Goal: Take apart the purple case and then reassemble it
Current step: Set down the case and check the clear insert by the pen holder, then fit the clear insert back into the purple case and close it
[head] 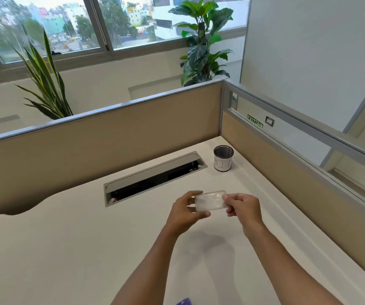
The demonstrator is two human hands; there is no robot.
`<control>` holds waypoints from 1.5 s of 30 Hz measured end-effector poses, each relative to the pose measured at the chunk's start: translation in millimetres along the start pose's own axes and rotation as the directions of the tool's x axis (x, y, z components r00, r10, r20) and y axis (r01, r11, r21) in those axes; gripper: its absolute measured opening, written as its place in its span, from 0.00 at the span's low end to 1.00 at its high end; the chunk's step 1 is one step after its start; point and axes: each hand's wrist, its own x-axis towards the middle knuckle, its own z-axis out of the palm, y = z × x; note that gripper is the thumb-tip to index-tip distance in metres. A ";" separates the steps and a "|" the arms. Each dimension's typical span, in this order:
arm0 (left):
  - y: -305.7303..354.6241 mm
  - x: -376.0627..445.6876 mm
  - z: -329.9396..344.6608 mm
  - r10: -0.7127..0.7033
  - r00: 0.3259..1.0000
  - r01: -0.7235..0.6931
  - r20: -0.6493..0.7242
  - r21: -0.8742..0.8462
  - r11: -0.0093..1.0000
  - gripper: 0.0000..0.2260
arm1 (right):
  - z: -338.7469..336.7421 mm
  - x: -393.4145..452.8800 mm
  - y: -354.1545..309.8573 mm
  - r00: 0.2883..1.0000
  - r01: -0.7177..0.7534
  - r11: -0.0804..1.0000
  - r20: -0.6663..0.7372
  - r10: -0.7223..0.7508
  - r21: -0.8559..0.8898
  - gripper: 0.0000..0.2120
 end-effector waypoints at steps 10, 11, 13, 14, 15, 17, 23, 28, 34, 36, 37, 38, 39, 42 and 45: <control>-29.0 -111.2 -61.5 -0.129 0.992 0.129 0.009 -0.127 0.983 0.28 | 49.2 -97.4 45.1 0.973 -0.082 0.995 0.210 0.092 -0.057 0.07; -31.8 -121.5 -66.3 -0.142 0.990 0.142 0.004 -0.134 0.981 0.28 | 52.9 -105.2 49.6 0.966 -0.087 0.993 0.235 0.103 -0.074 0.07; -38.1 -143.3 -75.7 -0.166 0.986 0.162 -0.011 -0.152 0.975 0.28 | 60.7 -120.7 57.8 0.950 -0.090 0.991 0.290 0.117 -0.103 0.07; -41.6 -153.1 -79.5 -0.177 0.984 0.171 -0.021 -0.163 0.972 0.28 | 64.5 -127.3 60.8 0.941 -0.089 0.989 0.315 0.123 -0.120 0.07; -45.0 -163.4 -82.4 -0.191 0.981 0.182 -0.033 -0.175 0.968 0.28 | 67.8 -134.2 63.7 0.932 -0.087 0.987 0.339 0.129 -0.136 0.07; -52.4 -183.7 -87.5 -0.215 0.975 0.200 -0.056 -0.198 0.959 0.28 | 74.1 -147.9 68.4 0.915 -0.078 0.982 0.379 0.140 -0.174 0.07; -71.3 -228.7 -83.7 -0.241 0.967 0.222 -0.081 -0.194 0.956 0.30 | 81.5 -175.2 80.6 0.869 -0.048 0.966 0.467 0.166 -0.254 0.07; -76.8 -249.6 -85.0 -0.254 0.957 0.219 -0.137 -0.230 0.948 0.29 | 88.1 -187.6 88.1 0.830 -0.004 0.954 0.531 0.171 -0.300 0.06; -85.3 -268.3 -96.8 -0.296 0.931 0.205 -0.213 -0.368 0.907 0.30 | 91.1 -198.1 92.2 0.879 0.133 0.902 0.469 0.084 -0.410 0.13; -88.4 -273.9 -101.0 -0.307 0.925 0.207 -0.222 -0.384 0.900 0.30 | 85.8 -203.0 101.4 0.905 0.240 0.819 0.426 0.006 -0.521 0.12; -90.3 -277.7 -103.0 -0.312 0.924 0.211 -0.220 -0.388 0.897 0.29 | 82.7 -207.2 107.9 0.909 0.290 0.758 0.417 -0.026 -0.585 0.11; -91.9 -281.0 -104.6 -0.315 0.924 0.213 -0.216 -0.393 0.894 0.29 | 79.2 -212.1 114.7 0.911 0.327 0.694 0.409 -0.051 -0.642 0.11; -93.3 -284.2 -106.3 -0.317 0.924 0.213 -0.214 -0.399 0.892 0.29 | 76.3 -217.5 121.6 0.913 0.353 0.634 0.402 -0.072 -0.688 0.12; -94.8 -291.8 -109.8 -0.317 0.922 0.206 -0.221 -0.413 0.887 0.29 | 70.3 -231.9 139.3 0.918 0.376 0.489 0.387 -0.084 -0.787 0.23; -94.1 -295.8 -110.8 -0.317 0.923 0.204 -0.218 -0.422 0.883 0.29 | 68.6 -240.0 149.4 0.919 0.380 0.399 0.391 -0.055 -0.834 0.32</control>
